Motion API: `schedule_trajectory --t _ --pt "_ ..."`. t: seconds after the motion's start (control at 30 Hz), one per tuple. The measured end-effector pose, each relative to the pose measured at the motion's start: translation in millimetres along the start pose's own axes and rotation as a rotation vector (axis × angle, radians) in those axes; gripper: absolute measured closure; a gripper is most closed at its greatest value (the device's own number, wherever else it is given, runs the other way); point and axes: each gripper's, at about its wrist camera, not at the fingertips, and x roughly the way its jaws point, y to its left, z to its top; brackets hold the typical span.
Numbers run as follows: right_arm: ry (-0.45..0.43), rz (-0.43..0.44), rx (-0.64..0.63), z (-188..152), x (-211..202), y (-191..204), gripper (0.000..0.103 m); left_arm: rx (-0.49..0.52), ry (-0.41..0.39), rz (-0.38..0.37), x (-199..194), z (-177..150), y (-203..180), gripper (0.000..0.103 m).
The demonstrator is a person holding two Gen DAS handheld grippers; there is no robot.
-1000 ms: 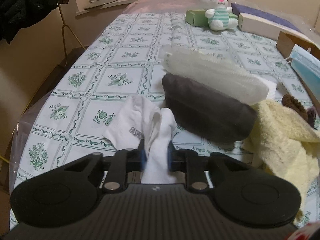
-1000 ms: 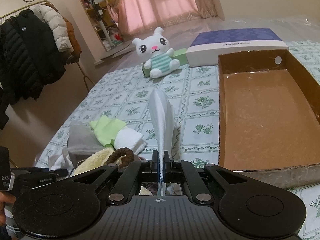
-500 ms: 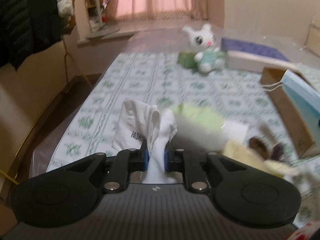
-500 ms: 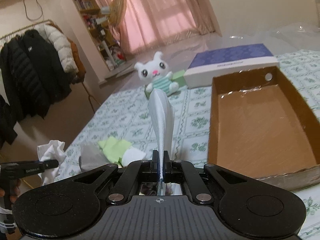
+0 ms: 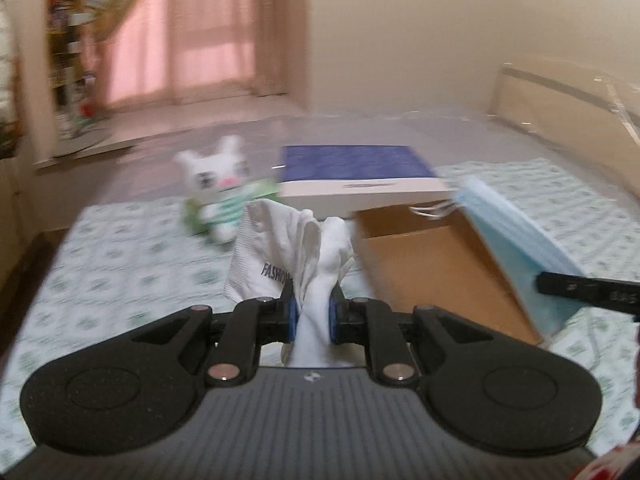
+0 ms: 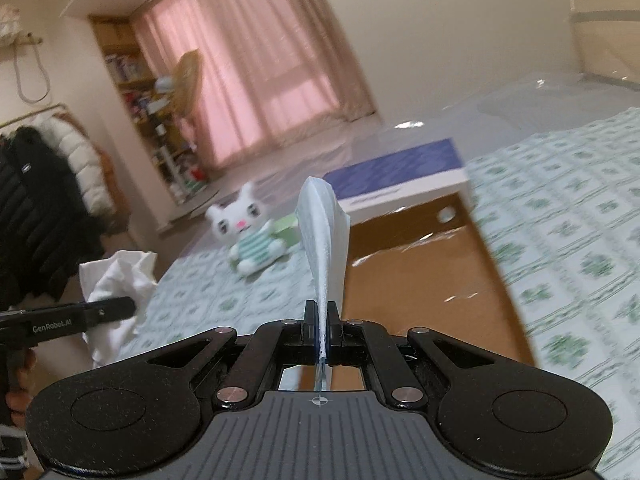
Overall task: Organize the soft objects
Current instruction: 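Carry the mask and socks into the cardboard box and open both grippers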
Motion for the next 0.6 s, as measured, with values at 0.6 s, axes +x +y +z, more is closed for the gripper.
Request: schedule_trajectory --t 0.6 --pt "0.023 -0.083 0.038 25 55 -88 0.101 -0.033 0.176 -0.167 150 7 -115 0.088"
